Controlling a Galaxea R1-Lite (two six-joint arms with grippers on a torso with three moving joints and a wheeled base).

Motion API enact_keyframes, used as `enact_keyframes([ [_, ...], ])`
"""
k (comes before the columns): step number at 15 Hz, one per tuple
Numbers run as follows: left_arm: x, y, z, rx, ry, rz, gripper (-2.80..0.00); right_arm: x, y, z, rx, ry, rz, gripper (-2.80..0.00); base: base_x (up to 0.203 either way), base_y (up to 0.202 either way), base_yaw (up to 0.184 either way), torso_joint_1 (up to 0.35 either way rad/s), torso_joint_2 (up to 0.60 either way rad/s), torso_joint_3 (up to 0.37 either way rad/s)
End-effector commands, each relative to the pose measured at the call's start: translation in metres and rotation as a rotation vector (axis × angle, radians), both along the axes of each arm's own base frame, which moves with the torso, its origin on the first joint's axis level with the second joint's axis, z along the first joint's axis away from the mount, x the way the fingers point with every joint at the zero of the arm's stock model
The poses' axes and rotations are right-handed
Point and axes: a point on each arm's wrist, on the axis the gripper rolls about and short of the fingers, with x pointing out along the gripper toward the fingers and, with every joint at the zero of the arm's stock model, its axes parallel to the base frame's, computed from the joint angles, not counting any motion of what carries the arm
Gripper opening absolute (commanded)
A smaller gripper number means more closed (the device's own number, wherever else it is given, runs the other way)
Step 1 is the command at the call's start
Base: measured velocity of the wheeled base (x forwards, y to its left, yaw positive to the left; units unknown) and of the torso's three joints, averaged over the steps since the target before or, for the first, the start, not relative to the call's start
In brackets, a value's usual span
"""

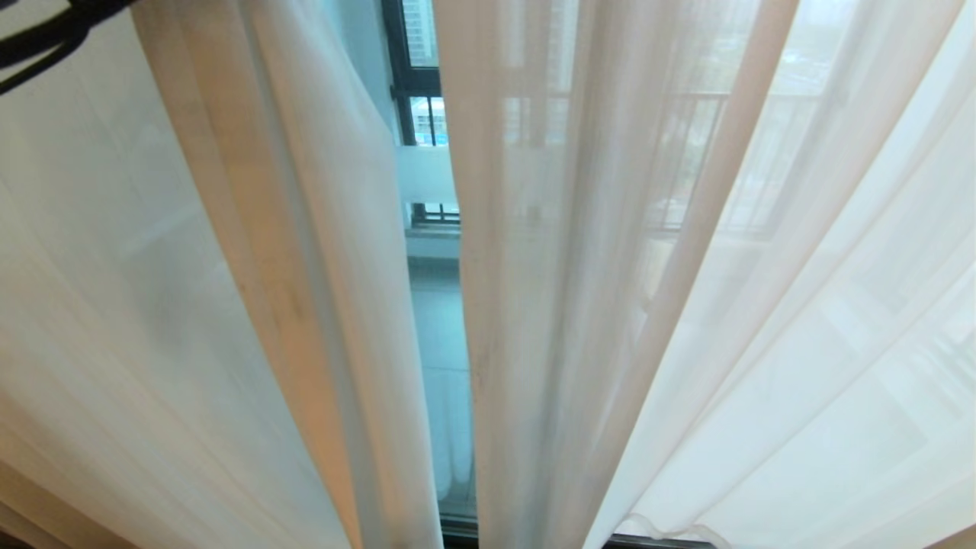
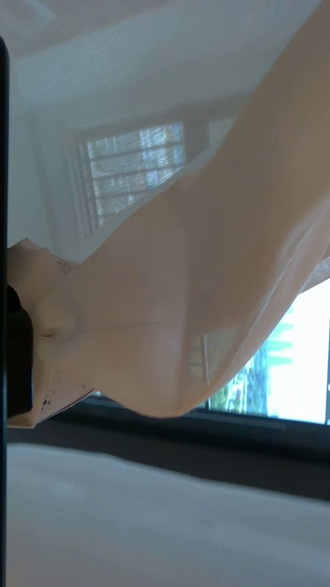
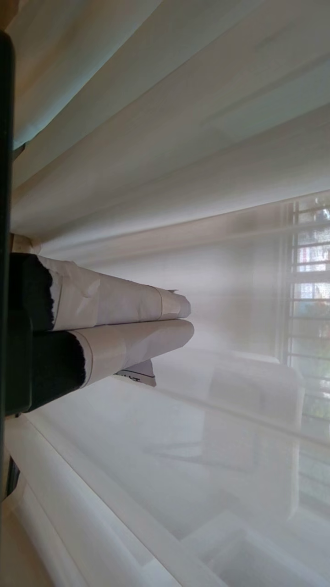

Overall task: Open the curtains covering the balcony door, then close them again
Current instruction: Close the inner curtains on both sides

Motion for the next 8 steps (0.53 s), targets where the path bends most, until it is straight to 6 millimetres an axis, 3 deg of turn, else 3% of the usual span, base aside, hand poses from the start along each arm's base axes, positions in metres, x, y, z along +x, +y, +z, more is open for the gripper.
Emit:
enact_keyframes([
  [1, 0.000, -0.016, 0.004, -0.001, -0.001, -0.062, -2.80, 0.000, 0.000, 0.000, 0.000, 0.001, 0.000, -2.80, 0.000, 0.000, 0.000, 0.000, 0.00, 0.000],
  [8, -0.003, -0.077, 0.018, -0.033, -0.032, -0.258, -2.80, 0.000, 0.000, 0.000, 0.000, 0.001, 0.000, -2.80, 0.000, 0.000, 0.000, 0.000, 0.00, 0.000],
])
